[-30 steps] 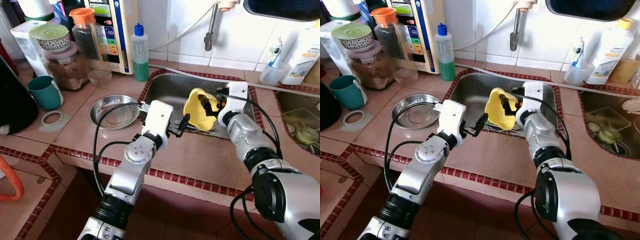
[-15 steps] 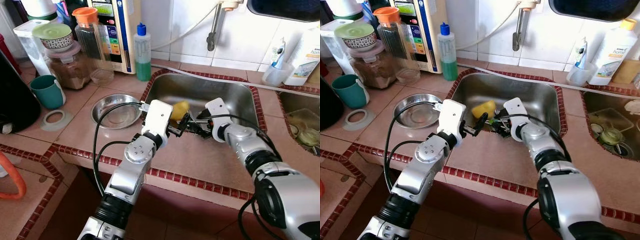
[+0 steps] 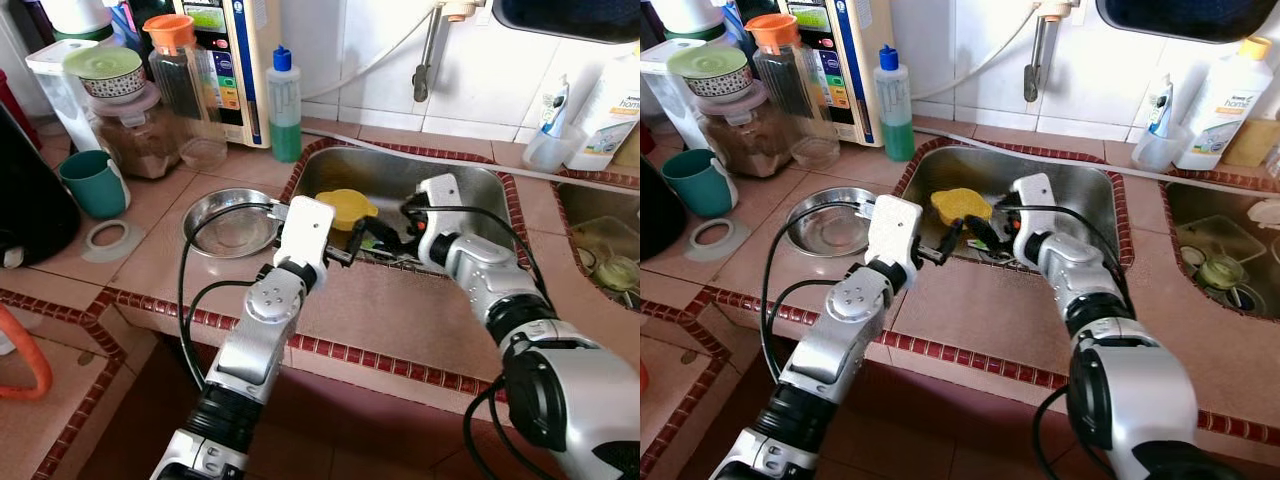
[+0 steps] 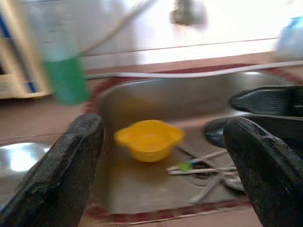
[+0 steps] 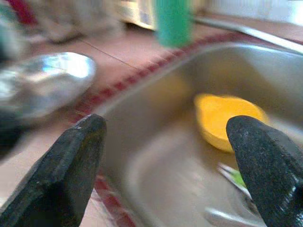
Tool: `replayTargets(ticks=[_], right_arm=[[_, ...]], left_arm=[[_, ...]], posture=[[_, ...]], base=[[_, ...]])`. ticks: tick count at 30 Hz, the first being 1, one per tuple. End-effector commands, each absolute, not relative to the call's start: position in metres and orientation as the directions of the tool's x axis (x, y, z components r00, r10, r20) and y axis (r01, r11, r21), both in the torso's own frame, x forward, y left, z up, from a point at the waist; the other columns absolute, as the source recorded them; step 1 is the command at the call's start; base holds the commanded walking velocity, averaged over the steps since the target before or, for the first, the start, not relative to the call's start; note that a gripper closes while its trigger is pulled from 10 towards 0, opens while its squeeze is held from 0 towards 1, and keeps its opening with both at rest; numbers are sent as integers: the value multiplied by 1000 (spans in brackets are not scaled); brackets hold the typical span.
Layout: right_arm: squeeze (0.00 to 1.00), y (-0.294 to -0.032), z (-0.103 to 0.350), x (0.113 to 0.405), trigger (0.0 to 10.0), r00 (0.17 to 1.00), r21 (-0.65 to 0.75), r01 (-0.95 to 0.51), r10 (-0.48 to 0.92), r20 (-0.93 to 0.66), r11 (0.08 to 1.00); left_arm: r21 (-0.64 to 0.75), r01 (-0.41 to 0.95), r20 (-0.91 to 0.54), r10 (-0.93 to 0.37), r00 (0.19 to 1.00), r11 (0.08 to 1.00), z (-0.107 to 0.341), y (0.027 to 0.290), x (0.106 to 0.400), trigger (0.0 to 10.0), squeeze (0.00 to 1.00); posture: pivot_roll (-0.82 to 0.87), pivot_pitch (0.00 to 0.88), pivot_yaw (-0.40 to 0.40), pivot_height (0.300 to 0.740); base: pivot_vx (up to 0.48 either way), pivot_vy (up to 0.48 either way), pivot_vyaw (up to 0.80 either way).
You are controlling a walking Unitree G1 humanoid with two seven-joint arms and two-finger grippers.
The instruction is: Kitchen organization
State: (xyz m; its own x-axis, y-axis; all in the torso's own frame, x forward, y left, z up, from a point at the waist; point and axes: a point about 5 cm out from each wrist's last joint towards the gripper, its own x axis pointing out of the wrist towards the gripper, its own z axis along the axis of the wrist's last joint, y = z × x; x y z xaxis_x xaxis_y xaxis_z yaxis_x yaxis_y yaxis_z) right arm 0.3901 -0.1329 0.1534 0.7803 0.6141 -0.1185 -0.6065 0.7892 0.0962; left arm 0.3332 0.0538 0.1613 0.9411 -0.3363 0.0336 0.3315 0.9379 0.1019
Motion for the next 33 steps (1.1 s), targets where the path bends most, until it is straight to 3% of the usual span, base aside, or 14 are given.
replayTargets(ticks=[1, 2, 3, 4, 5, 12, 18, 27, 33], right_arm=[[0, -129, 152, 386, 10000, 746, 120, -651, 661, -80, 750], [0, -126, 151, 384, 10000, 734, 126, -665, 676, -69, 736], [0, -122, 151, 382, 10000, 717, 136, -685, 696, -50, 716], [0, -120, 150, 381, 10000, 705, 142, -698, 709, -37, 702], [0, -117, 150, 378, 10000, 690, 142, -714, 723, -24, 686], [0, -109, 145, 361, 10000, 631, 127, -770, 776, 7, 625], [0, -106, 143, 344, 10000, 598, 117, -797, 802, 8, 593], [0, -107, 143, 339, 10000, 602, 133, -790, 799, -14, 598], [0, -105, 147, 332, 10000, 570, 128, -814, 822, -16, 567]], left_arm=[[118, 246, 44, -252, 967, 962, 165, 65, 341, 10000, 929], [121, 216, 44, -222, 974, 969, 165, 69, 343, 10000, 929], [123, 174, 41, -181, 983, 977, 165, 75, 345, 10000, 553], [124, 149, 39, -155, 987, 981, 165, 79, 347, 10000, 553], [131, 118, 30, -123, 992, 984, 163, 85, 349, 10000, 0], [135, -26, 18, 24, 1000, 990, 162, 110, 358, 10000, 0], [133, -243, 42, 240, 970, 961, 169, 149, 366, 10000, 0], [137, -310, -43, 318, 947, 941, 158, 167, 368, 10000, 0], [51, -289, -153, 293, 944, 956, 144, 163, 368, 10000, 0]], posture=[[62, 33, 18, 740], [61, 33, 19, 740], [57, 33, 21, 740], [57, 33, 21, 740], [55, 31, 21, 740], [41, 26, 24, 740], [36, 21, 30, 740], [37, 25, 30, 740], [37, 26, 32, 740]], base=[[0, 0, 0], [0, 0, 0], [0, 0, 0], [0, 0, 0], [0, 0, 0], [0, 0, 0], [0, 0, 0], [0, 0, 0], [0, 0, 0]])
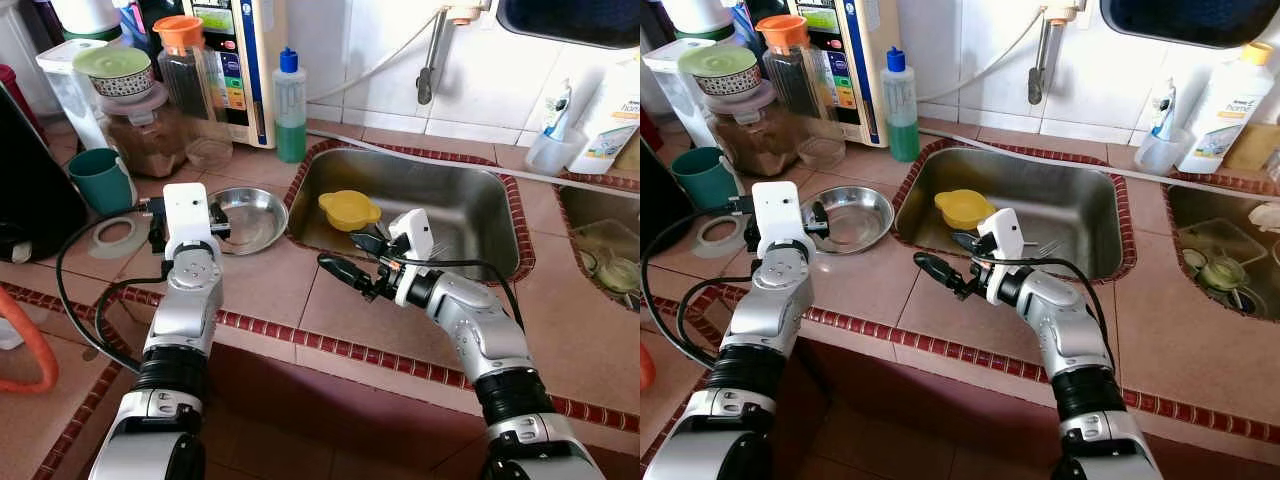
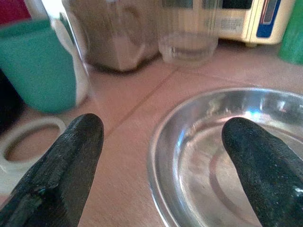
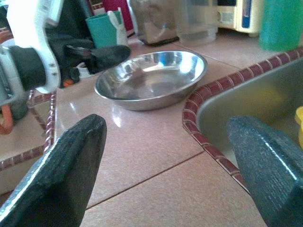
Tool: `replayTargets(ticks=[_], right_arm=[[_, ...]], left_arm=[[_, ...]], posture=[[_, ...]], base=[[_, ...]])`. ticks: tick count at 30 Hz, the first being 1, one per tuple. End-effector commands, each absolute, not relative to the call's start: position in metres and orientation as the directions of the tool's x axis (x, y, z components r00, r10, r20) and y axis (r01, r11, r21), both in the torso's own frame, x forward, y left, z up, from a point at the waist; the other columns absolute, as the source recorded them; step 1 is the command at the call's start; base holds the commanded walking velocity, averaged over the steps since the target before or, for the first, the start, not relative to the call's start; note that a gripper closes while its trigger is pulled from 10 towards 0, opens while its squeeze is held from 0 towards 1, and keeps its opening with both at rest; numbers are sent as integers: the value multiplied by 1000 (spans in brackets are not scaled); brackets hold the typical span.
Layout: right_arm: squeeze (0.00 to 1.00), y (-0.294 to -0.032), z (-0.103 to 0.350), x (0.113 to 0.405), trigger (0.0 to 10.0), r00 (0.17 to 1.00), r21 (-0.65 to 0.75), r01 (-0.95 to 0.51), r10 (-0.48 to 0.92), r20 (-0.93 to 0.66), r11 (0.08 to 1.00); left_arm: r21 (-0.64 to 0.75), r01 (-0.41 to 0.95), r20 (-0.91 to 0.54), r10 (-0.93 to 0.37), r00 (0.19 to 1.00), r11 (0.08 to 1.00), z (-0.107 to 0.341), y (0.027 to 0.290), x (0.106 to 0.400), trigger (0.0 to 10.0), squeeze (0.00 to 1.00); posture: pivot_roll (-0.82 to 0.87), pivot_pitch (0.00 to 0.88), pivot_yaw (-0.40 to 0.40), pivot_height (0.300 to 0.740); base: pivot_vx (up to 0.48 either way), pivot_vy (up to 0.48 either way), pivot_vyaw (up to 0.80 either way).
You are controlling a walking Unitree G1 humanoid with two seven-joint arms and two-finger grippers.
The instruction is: Kitchen organization
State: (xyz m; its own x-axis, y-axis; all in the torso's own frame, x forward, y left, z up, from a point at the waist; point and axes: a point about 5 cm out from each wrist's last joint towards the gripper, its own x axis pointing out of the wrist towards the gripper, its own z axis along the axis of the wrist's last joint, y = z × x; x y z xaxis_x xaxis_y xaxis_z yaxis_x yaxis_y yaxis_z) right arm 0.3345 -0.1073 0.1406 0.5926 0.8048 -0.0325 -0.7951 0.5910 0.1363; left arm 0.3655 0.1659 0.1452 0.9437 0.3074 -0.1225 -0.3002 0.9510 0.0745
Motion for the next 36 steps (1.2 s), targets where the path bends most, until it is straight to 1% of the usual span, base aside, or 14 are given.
replayTargets(ticks=[1, 5, 8, 12, 17, 23, 24, 25, 26, 28, 29, 30, 33, 36], right_arm=[[0, -105, 147, 332, 10000, 570, 128, -814, 822, -16, 567], [0, -102, 148, 321, 10000, 479, 129, -868, 877, -42, 480], [0, -102, 148, 320, 10000, 481, 129, -866, 876, -43, 482], [0, -101, 148, 317, 10000, 476, 134, -868, 878, -48, 478], [0, -99, 148, 310, 10000, 420, 151, -893, 906, -55, 424], [0, -99, 148, 310, 10000, 422, 153, -892, 905, -55, 425], [0, -98, 149, 310, 10000, 422, 153, -892, 905, -55, 426], [0, -98, 150, 310, 10000, 432, 156, -888, 901, -44, 433], [0, -98, 150, 310, 10000, 432, 156, -888, 901, -44, 433], [0, -97, 153, 312, 10000, 442, 164, -883, 897, -24, 440], [0, -97, 153, 312, 10000, 442, 164, -883, 897, -24, 440], [0, -96, 154, 311, 10000, 442, 166, -883, 897, -18, 439], [0, -95, 158, 313, 10000, 467, 184, -871, 884, 18, 456], [0, -95, 159, 314, 10000, 466, 181, -872, 885, 15, 455]], left_arm=[[51, -289, -153, 293, 944, 956, 144, 163, 368, 10000, 0], [0, -256, -203, 251, 947, 967, 140, 160, 369, 10000, 0], [-14, -248, -220, 239, 946, 969, 138, 159, 370, 10000, 0], [-87, -259, -271, 227, 935, 962, 134, 158, 370, 10000, 0], [-150, -282, -322, 223, 920, 948, 129, 160, 370, 10000, 0], [-209, -298, -359, 210, 909, 932, 125, 161, 369, 10000, 0], [-211, -298, -361, 209, 909, 931, 125, 161, 369, 8824, 0], [-221, -298, -369, 204, 907, 928, 124, 161, 369, 7333, 0], [-221, -298, -369, 204, 907, 928, 124, 161, 369, 7333, 0], [-231, -301, -376, 200, 905, 925, 122, 161, 369, 627, 0], [-231, -301, -376, 200, 905, 925, 122, 161, 369, 627, 0], [-241, -305, -379, 199, 904, 922, 121, 161, 369, 0, 0], [-252, -308, -382, 198, 903, 918, 121, 162, 369, 0, 0], [-258, -311, -383, 198, 902, 915, 121, 162, 368, 0, 0]], posture=[[37, 26, 32, 740], [34, 27, 36, 740], [33, 25, 35, 740], [31, 25, 36, 740], [30, 25, 37, 740], [31, 21, 36, 740], [31, 21, 36, 740], [31, 21, 35, 740], [31, 21, 35, 740], [31, 21, 35, 740], [31, 21, 35, 740], [30, 22, 35, 740], [32, 23, 32, 740], [31, 23, 32, 740]], base=[[0, 0, 0], [0, 0, 0], [0, 0, 0], [0, 0, 0], [0, 0, 0], [0, 0, 0], [0, 0, 0], [0, 0, 0], [0, 0, 0], [0, 0, 0], [0, 0, 0], [0, 0, 0], [0, 0, 0], [0, 0, 0]])
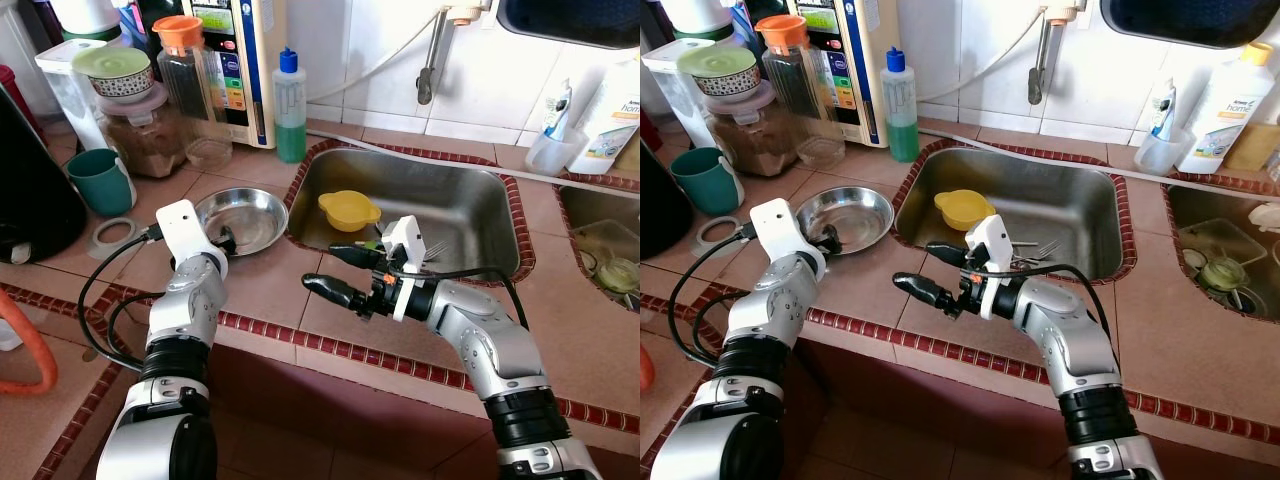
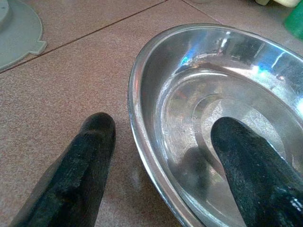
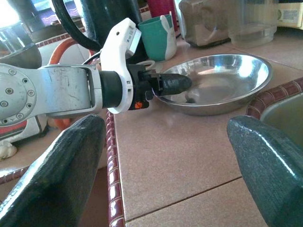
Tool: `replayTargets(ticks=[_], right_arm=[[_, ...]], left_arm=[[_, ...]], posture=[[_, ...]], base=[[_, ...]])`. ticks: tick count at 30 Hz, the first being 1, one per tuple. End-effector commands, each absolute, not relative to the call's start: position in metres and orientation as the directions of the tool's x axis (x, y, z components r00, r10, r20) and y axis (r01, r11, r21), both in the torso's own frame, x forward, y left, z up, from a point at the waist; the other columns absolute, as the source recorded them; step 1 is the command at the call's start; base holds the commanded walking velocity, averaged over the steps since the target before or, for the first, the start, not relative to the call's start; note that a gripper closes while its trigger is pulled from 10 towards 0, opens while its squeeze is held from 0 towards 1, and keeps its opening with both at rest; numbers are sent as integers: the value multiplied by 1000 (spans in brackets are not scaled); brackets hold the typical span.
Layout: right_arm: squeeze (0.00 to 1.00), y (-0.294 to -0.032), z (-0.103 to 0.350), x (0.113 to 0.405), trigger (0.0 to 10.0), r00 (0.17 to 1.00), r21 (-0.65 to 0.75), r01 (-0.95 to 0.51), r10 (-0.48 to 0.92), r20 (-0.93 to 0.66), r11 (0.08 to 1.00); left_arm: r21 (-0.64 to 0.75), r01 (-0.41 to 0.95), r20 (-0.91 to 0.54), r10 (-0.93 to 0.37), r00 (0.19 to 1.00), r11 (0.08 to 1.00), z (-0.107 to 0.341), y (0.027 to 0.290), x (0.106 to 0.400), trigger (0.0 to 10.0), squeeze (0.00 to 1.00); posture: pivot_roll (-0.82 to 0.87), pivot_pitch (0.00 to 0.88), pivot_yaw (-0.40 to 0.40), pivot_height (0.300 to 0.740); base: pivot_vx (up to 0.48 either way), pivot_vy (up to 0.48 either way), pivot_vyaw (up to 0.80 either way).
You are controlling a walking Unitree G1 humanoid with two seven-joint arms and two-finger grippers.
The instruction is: Kitchen organization
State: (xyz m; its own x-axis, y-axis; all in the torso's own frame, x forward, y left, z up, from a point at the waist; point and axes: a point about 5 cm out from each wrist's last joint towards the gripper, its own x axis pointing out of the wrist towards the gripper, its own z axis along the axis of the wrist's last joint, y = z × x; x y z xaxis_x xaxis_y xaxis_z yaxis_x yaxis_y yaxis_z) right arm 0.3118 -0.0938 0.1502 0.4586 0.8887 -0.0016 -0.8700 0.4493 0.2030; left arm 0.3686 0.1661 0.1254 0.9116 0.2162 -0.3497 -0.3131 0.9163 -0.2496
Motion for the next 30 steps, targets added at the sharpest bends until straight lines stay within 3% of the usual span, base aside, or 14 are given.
replayTargets(ticks=[1, 23, 30], right_arm=[[0, -95, 159, 314, 10000, 466, 179, -872, 885, 14, 456], [0, -99, 168, 318, 10000, 491, 189, -859, 870, 46, 475], [0, -100, 168, 319, 10000, 491, 190, -859, 870, 45, 475]], left_arm=[[-260, -311, -383, 198, 902, 914, 121, 162, 368, 0, 0], [-253, -343, -363, 239, 900, 905, 122, 170, 368, 0, 0], [-204, -484, -347, 400, 848, 851, 125, 193, 365, 0, 0]], posture=[[30, 23, 31, 740], [26, 21, 30, 740], [26, 20, 30, 740]], base=[[0, 0, 0], [0, 0, 0], [0, 0, 0]])
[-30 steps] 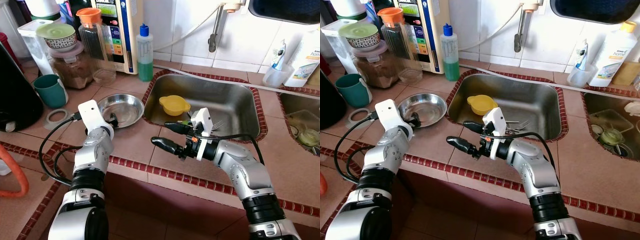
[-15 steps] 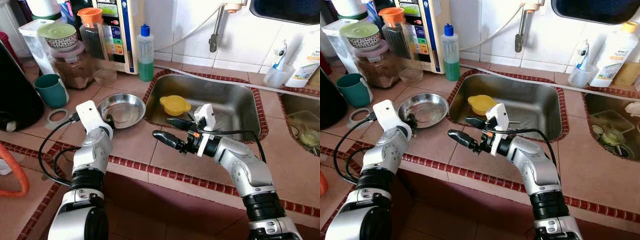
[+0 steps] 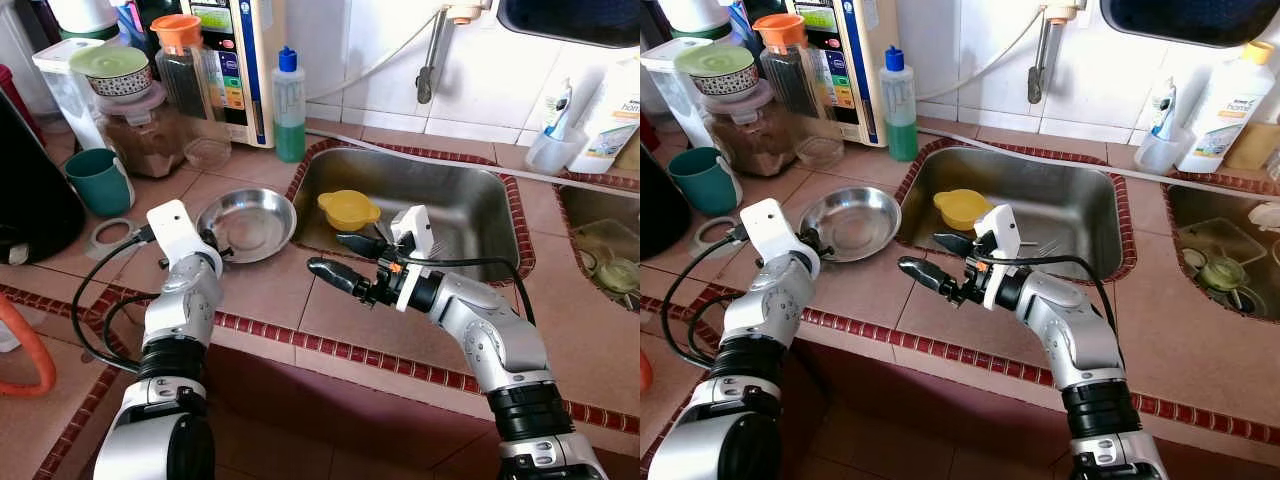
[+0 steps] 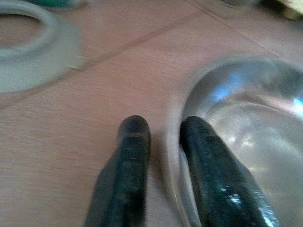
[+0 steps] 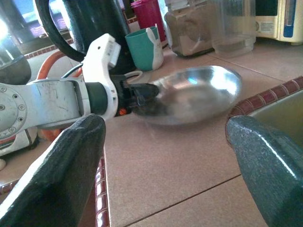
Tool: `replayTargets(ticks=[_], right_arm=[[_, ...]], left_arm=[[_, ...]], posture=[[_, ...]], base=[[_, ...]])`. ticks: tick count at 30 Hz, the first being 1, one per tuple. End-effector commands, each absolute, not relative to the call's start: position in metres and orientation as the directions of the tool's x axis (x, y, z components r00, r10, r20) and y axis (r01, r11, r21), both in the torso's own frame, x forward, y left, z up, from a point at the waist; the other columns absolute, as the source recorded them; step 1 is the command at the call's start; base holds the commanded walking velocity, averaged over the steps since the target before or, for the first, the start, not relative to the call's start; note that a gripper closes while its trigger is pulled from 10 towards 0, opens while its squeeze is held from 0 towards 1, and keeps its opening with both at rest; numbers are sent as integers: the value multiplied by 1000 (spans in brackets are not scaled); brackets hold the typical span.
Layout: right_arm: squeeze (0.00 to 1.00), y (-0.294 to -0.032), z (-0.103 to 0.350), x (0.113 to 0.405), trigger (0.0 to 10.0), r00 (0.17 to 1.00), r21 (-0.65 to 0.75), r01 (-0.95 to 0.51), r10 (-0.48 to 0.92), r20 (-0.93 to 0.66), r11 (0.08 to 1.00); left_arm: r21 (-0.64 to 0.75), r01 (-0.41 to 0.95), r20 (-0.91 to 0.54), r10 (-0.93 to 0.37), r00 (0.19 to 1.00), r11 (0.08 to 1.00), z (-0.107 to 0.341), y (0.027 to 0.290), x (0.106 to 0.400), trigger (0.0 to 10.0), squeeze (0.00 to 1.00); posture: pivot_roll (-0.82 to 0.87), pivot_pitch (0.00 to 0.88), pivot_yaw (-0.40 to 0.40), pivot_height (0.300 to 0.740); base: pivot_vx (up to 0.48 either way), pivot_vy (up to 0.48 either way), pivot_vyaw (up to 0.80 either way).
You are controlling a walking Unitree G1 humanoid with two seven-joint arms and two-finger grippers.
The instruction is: Kitchen organization
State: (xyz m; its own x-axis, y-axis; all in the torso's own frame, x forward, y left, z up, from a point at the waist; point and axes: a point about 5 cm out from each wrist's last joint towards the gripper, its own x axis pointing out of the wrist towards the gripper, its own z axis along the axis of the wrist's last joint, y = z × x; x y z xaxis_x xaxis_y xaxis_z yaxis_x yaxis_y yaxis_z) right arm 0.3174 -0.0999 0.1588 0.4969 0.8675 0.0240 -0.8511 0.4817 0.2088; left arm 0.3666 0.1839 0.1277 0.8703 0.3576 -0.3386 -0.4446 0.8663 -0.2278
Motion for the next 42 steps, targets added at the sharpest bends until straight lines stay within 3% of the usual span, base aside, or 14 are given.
replayTargets(ticks=[1, 24, 27, 31, 36, 42], right_arm=[[0, -101, 169, 320, 10000, 495, 189, -857, 868, 46, 479], [0, -103, 171, 324, 10000, 502, 176, -855, 864, 37, 488], [0, -102, 171, 324, 10000, 502, 176, -855, 864, 37, 488], [0, -102, 169, 325, 10000, 524, 180, -841, 851, 37, 510], [0, -104, 166, 345, 10000, 693, 195, -710, 720, 30, 676], [0, -104, 170, 355, 10000, 758, 302, -635, 648, 72, 711]], left_arm=[[-203, -487, -349, 402, 846, 849, 125, 195, 365, 0, 0], [-182, -429, -362, 345, 866, 885, 122, 189, 365, 0, 0], [-170, -433, -316, 368, 875, 885, 126, 191, 365, 0, 0], [-184, -418, -84, 409, 909, 890, 154, 197, 366, 0, 0], [-147, -305, 164, 328, 930, 941, 183, 185, 365, 0, 0], [-165, -135, 273, 177, 946, 977, 196, 158, 364, 0, 0]], posture=[[26, 21, 31, 740], [29, 15, 32, 740], [29, 16, 32, 740], [29, 19, 32, 740], [29, 23, 28, 740], [30, 25, 28, 740]], base=[[0, 0, 0], [0, 0, 0], [0, 0, 0], [0, 0, 0], [0, 0, 0], [0, 0, 0]])
